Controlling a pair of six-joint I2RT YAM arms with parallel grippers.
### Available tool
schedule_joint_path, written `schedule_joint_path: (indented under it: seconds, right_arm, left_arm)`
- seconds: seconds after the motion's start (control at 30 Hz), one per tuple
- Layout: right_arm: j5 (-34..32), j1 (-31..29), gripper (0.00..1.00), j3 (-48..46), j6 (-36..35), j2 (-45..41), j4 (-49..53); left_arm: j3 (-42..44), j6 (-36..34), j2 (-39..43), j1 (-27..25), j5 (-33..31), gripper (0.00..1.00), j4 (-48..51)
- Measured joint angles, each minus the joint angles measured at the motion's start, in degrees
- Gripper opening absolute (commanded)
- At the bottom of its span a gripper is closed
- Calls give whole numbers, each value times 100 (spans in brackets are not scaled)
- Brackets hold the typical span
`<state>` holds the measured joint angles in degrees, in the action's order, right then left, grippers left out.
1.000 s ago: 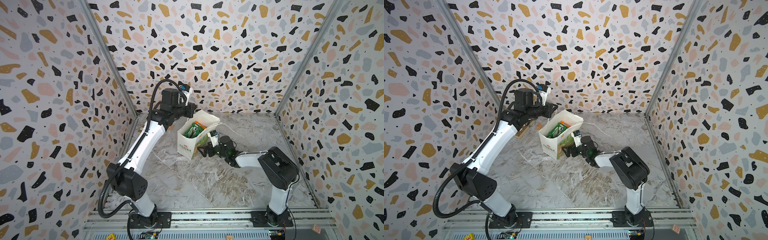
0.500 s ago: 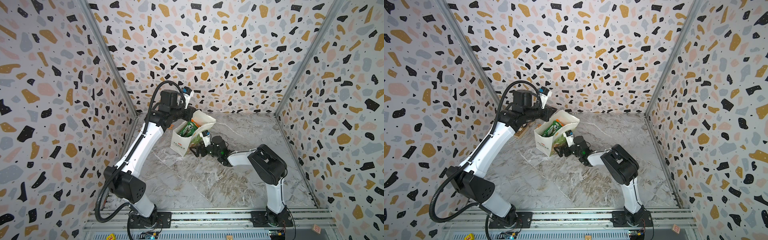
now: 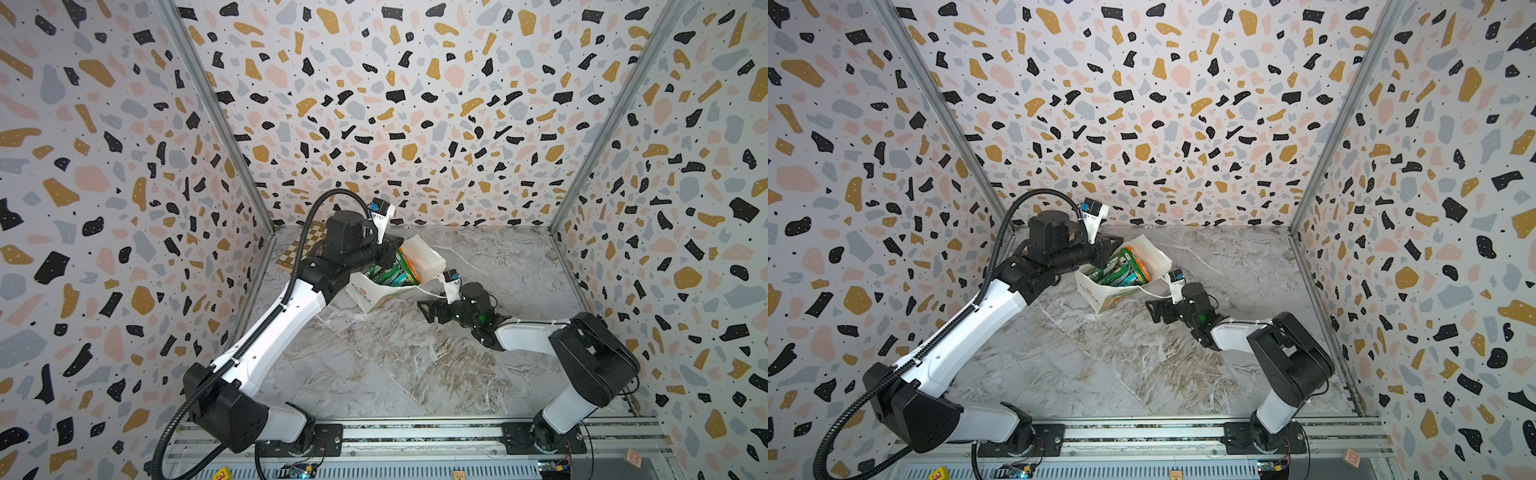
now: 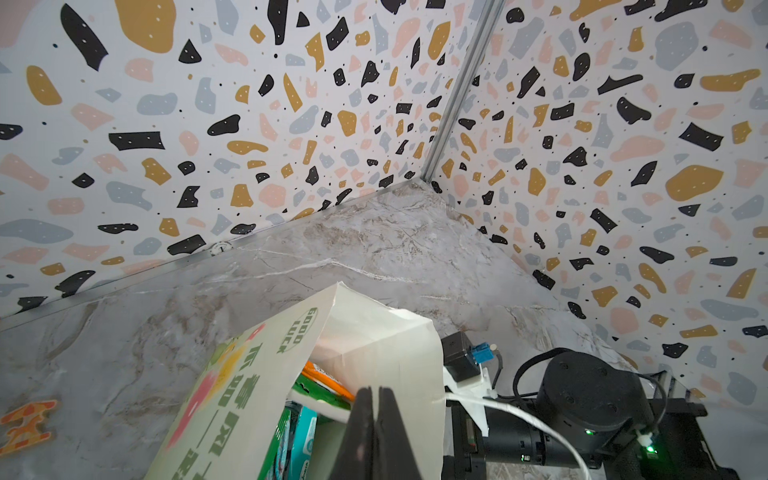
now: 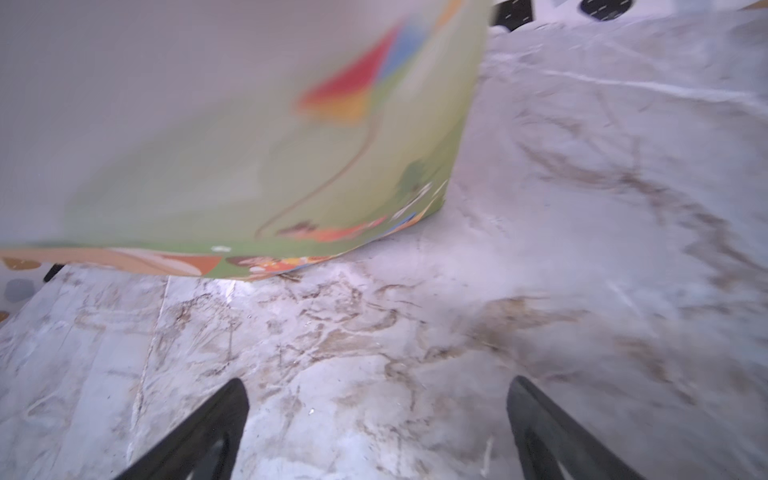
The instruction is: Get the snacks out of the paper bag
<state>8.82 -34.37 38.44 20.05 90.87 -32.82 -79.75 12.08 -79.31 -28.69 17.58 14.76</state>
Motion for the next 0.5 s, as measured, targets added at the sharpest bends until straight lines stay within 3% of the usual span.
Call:
schedule_joint_path:
  seconds: [0.23,0.5]
  right_arm:
    - [-870,448,99,-151,-186,-922,1137]
    - [-291,546,99,-393,-258,-944,1353]
  left_arm:
    - [444,577,251,-372,-299,0,-501]
    - [627,896,365,-697,-649,0,-708]
